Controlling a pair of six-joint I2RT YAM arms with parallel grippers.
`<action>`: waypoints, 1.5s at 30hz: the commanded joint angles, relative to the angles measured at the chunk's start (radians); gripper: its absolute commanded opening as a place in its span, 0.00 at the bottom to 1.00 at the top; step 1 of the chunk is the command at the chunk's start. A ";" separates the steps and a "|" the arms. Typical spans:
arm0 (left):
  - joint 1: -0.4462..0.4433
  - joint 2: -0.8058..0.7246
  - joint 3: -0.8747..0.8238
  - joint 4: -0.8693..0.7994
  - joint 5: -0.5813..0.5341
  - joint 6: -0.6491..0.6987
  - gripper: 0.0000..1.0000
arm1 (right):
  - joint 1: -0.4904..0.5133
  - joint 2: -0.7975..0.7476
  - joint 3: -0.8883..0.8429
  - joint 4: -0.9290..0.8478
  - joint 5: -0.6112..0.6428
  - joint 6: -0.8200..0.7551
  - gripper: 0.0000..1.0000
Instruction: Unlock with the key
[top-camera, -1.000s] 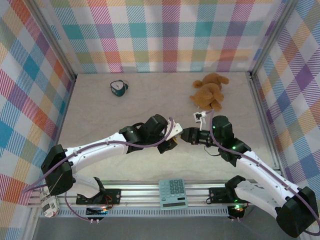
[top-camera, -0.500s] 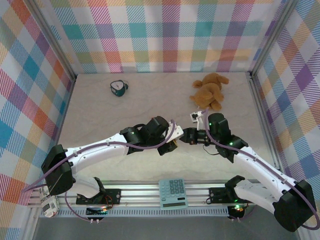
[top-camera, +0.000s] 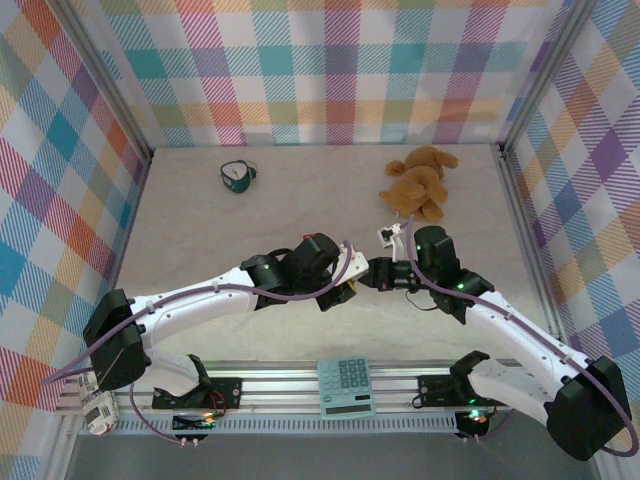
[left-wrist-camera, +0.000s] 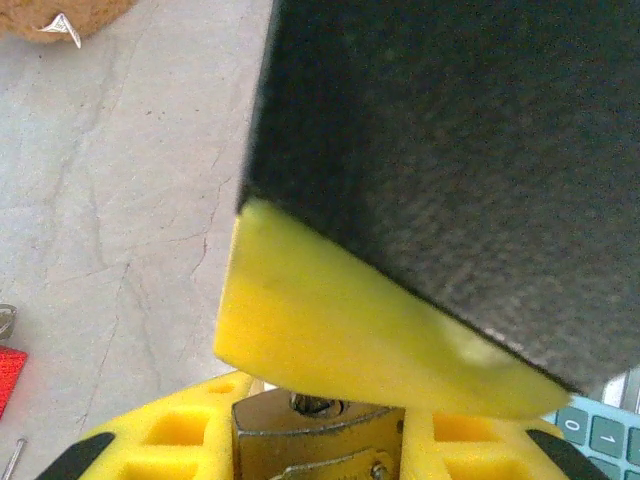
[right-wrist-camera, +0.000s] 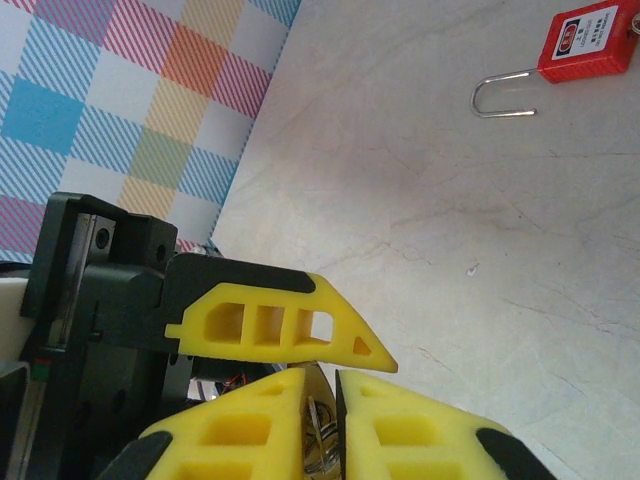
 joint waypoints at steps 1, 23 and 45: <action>-0.007 0.007 0.041 -0.003 -0.031 0.024 0.00 | -0.002 -0.003 0.014 0.003 -0.038 0.002 0.15; -0.036 0.036 0.071 0.115 -0.102 0.075 0.00 | 0.087 0.071 -0.010 0.103 -0.077 0.057 0.04; -0.156 0.085 0.028 0.286 -0.396 0.301 0.00 | 0.116 0.128 -0.034 0.210 -0.120 0.304 0.00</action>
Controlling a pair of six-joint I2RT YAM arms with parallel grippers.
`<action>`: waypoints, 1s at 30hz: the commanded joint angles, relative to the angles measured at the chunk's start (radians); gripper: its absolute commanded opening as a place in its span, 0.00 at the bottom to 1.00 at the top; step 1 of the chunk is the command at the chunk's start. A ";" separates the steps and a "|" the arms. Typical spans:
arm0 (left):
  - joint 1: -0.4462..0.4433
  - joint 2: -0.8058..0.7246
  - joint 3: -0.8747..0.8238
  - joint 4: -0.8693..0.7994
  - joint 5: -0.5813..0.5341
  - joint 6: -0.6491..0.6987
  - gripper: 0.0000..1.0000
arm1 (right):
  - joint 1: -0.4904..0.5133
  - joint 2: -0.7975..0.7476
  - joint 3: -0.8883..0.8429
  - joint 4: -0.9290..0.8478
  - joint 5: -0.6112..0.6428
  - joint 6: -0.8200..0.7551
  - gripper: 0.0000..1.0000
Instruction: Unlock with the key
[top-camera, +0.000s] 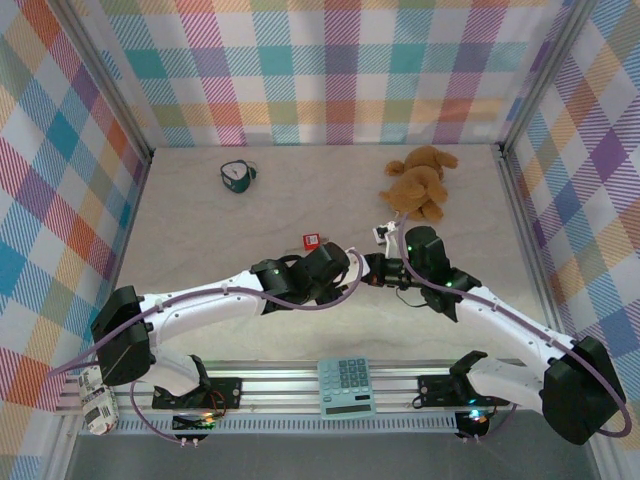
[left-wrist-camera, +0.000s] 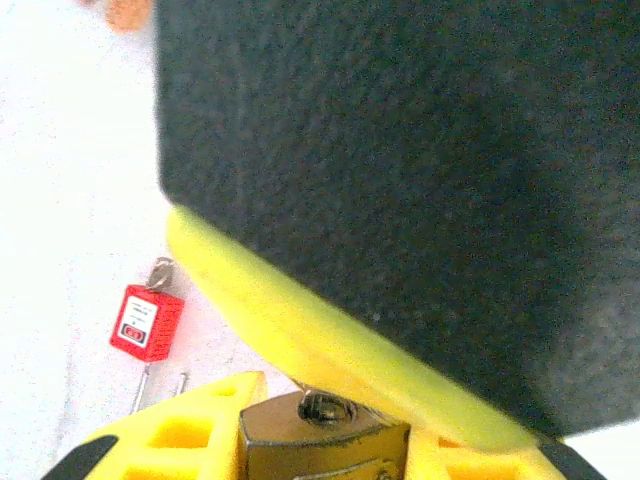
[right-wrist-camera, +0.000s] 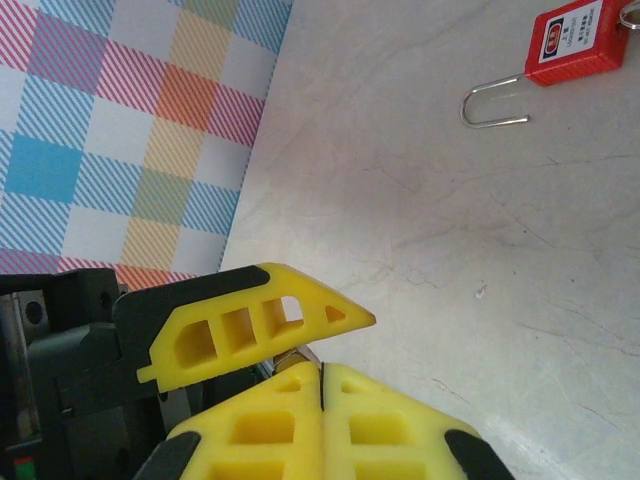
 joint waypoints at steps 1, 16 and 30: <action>-0.098 0.045 0.008 0.322 -0.062 0.219 0.00 | 0.068 0.036 -0.001 0.035 -0.185 0.148 0.00; -0.116 0.017 -0.023 0.274 -0.016 0.146 0.00 | 0.032 -0.043 0.156 -0.395 -0.032 -0.102 0.27; -0.087 -0.019 -0.043 0.230 0.182 0.010 0.00 | -0.074 -0.088 0.113 -0.378 -0.134 -0.199 0.41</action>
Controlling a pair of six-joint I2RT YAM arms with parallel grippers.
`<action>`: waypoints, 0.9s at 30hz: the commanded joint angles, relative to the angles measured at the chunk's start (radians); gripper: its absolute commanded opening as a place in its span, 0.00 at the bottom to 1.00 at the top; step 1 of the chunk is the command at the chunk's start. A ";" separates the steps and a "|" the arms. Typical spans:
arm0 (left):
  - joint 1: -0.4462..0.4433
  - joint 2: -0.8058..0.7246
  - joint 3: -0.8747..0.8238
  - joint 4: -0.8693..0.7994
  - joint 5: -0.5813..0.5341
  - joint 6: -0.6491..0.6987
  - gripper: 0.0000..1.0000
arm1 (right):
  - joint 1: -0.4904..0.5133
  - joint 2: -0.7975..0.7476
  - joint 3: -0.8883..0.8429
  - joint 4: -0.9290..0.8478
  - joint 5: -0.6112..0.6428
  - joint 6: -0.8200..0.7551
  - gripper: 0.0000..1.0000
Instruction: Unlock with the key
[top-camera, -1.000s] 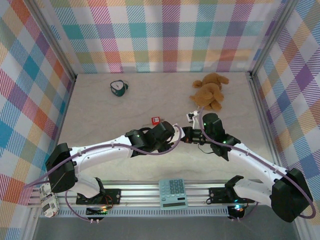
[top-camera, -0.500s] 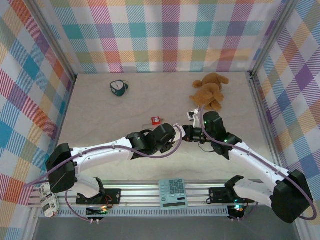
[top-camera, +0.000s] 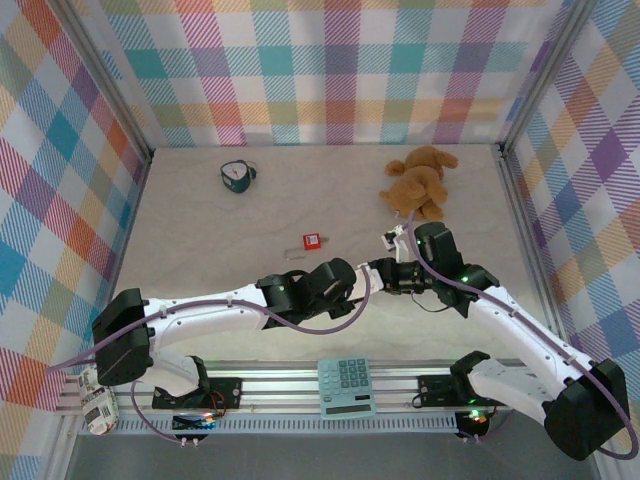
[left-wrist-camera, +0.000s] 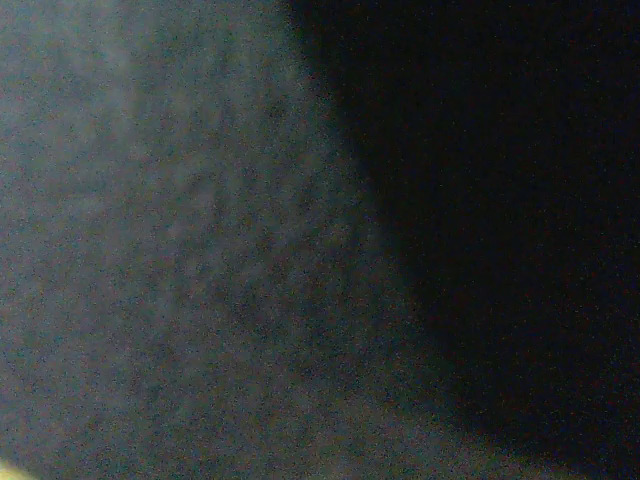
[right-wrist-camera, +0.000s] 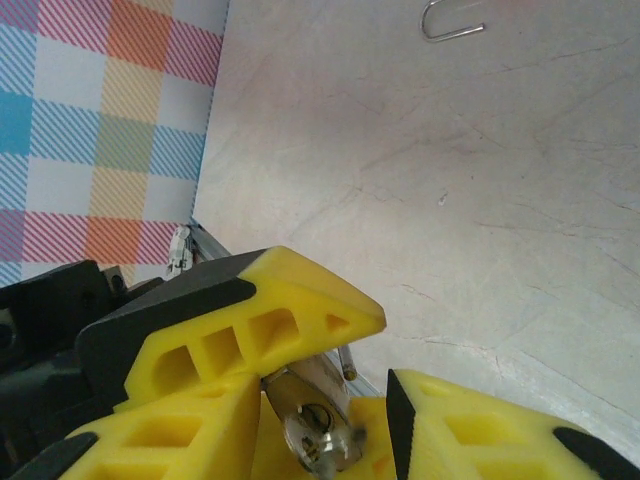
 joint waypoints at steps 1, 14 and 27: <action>0.007 -0.008 0.033 0.027 0.173 -0.034 0.00 | -0.002 -0.004 -0.002 0.052 -0.069 -0.058 0.41; 0.067 0.020 0.112 -0.023 0.351 -0.089 0.00 | -0.003 0.062 -0.040 0.091 -0.175 -0.103 0.39; 0.134 0.025 0.134 -0.016 0.545 -0.148 0.00 | -0.004 0.048 -0.060 0.044 -0.090 -0.146 0.32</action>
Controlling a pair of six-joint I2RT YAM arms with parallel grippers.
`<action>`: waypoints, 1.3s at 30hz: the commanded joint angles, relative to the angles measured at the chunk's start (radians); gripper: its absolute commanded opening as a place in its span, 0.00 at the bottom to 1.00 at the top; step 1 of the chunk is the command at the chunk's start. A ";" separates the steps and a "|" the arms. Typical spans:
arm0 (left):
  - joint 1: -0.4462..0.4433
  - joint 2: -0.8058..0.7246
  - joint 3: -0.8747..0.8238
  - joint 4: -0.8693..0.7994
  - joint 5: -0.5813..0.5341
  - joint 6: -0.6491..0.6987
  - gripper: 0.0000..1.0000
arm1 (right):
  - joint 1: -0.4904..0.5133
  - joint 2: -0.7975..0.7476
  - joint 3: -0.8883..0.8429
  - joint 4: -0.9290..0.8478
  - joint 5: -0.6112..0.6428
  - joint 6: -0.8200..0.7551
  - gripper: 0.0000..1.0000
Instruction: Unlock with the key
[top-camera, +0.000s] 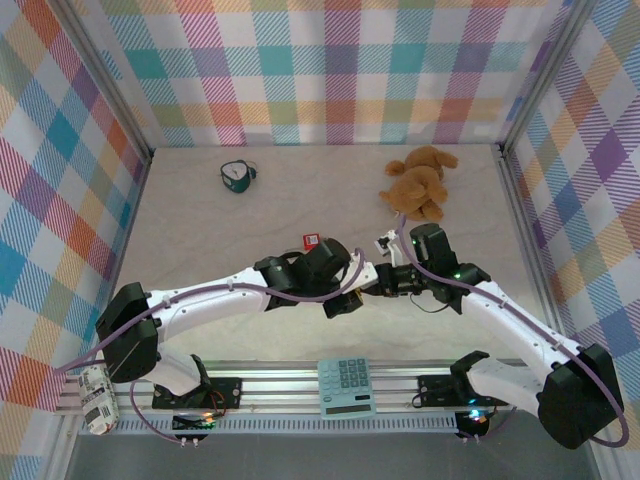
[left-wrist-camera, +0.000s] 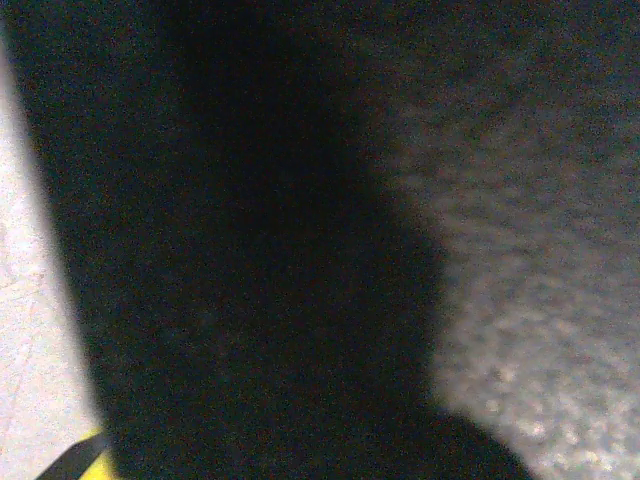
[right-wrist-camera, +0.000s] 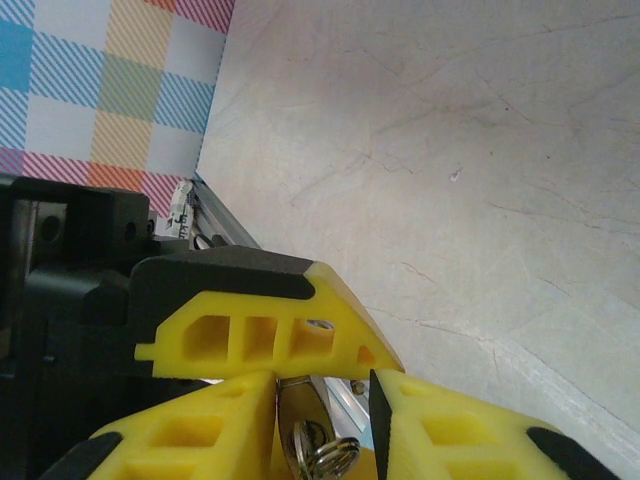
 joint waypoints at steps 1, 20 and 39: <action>0.015 -0.022 0.049 0.146 0.159 -0.015 0.00 | 0.014 -0.030 -0.023 0.001 0.015 -0.034 0.32; 0.048 0.046 0.090 0.164 0.265 -0.048 0.04 | 0.017 -0.032 -0.074 0.116 -0.045 0.041 0.06; 0.078 0.124 0.067 0.198 0.153 -0.027 0.26 | 0.017 0.028 -0.098 0.205 0.088 0.121 0.02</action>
